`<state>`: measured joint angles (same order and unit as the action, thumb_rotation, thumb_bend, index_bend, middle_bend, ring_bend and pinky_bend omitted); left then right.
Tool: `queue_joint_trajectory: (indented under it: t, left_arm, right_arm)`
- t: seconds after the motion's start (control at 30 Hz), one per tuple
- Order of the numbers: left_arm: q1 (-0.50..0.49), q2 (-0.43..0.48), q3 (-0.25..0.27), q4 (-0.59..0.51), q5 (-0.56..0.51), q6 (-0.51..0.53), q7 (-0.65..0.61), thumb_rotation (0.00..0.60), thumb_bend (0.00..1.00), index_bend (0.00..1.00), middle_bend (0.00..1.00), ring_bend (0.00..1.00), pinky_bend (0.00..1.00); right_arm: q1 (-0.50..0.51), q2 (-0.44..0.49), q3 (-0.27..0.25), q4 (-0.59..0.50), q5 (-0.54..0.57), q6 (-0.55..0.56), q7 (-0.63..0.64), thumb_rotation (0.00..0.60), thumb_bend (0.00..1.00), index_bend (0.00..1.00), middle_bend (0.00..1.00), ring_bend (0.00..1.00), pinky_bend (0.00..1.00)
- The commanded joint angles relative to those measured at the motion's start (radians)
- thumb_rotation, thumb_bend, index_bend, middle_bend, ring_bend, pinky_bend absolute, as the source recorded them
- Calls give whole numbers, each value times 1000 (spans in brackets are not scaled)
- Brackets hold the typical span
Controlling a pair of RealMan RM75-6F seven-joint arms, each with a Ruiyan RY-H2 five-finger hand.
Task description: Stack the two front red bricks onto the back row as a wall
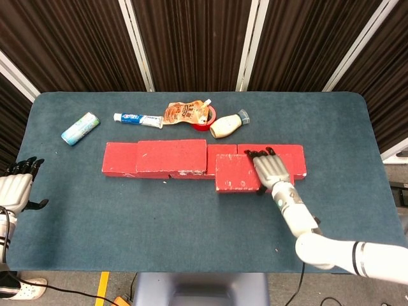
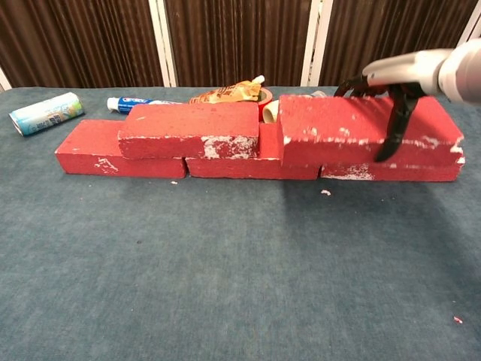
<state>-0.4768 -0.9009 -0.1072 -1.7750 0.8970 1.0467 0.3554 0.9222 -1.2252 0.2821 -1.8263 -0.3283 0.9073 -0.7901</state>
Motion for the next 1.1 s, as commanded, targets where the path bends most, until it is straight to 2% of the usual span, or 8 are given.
queue_joint_trajectory:
  t: [0.03, 0.2, 0.43, 0.73, 1.1]
  left_arm:
    - [-4, 3, -2, -5, -2, -1, 3, 600, 220, 0, 0, 0, 16]
    - [-4, -1, 0, -8, -3, 2, 3, 600, 218, 0, 0, 0, 16]
    - [-2, -18, 8, 20, -4, -8, -7, 600, 220, 0, 0, 0, 16]
    - [-3, -25, 6, 40, 6, -14, -26, 600, 218, 0, 0, 0, 17]
    - [-4, -38, 8, 64, 14, -26, -43, 600, 219, 0, 0, 0, 18]
  right_arm:
    - [42, 24, 3, 72, 30, -53, 31, 600, 154, 207, 330, 288, 0]
    - [62, 21, -36, 179, 26, -133, 73, 600, 155, 207, 330, 284, 0]
    - [90, -6, -61, 286, -27, -258, 169, 600, 180, 209, 330, 270, 0]
    - [156, -80, -110, 398, -22, -275, 215, 600, 184, 210, 330, 266, 0]
    - [203, -126, -142, 440, -11, -263, 259, 600, 184, 213, 330, 266, 0]
